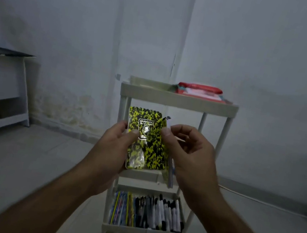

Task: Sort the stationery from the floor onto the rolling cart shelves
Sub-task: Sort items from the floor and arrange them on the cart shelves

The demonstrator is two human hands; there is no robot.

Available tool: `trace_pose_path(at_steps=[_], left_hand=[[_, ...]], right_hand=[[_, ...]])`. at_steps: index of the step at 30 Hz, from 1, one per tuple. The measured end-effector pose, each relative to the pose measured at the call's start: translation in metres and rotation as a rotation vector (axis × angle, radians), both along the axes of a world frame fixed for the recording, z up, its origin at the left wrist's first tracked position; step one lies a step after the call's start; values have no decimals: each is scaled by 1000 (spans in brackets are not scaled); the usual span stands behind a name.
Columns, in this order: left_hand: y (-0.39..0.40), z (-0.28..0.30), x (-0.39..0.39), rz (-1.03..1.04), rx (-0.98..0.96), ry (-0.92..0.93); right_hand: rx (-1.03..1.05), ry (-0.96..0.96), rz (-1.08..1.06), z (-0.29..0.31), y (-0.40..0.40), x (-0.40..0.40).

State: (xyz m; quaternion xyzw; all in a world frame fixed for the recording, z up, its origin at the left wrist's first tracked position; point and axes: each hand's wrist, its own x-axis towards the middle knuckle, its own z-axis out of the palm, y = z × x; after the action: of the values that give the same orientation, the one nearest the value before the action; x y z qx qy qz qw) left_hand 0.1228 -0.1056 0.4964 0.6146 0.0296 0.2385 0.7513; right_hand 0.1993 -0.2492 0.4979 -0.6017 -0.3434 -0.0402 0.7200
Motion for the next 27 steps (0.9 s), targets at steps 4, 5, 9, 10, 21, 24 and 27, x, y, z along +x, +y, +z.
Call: trace_pose_path(at_steps=[4, 5, 9, 10, 21, 24, 27], left_hand=[[-3, 70, 8, -5, -48, 45], [-4, 85, 9, -7, -69, 61], [-10, 138, 17, -23, -137, 142], [-11, 150, 19, -26, -151, 164], [32, 217, 95, 140, -105, 388], [66, 220, 124, 233, 103, 478], [93, 229, 150, 200, 477, 578]], right_hand=[[-101, -11, -21, 71, -6, 10], [-138, -14, -25, 86, -7, 14], [-328, -77, -65, 133, -8, 28], [-360, -69, -96, 142, -8, 32], [-611, 197, -82, 222, 34, 115], [-546, 321, -109, 228, 45, 151], [-492, 364, -174, 226, 43, 179]])
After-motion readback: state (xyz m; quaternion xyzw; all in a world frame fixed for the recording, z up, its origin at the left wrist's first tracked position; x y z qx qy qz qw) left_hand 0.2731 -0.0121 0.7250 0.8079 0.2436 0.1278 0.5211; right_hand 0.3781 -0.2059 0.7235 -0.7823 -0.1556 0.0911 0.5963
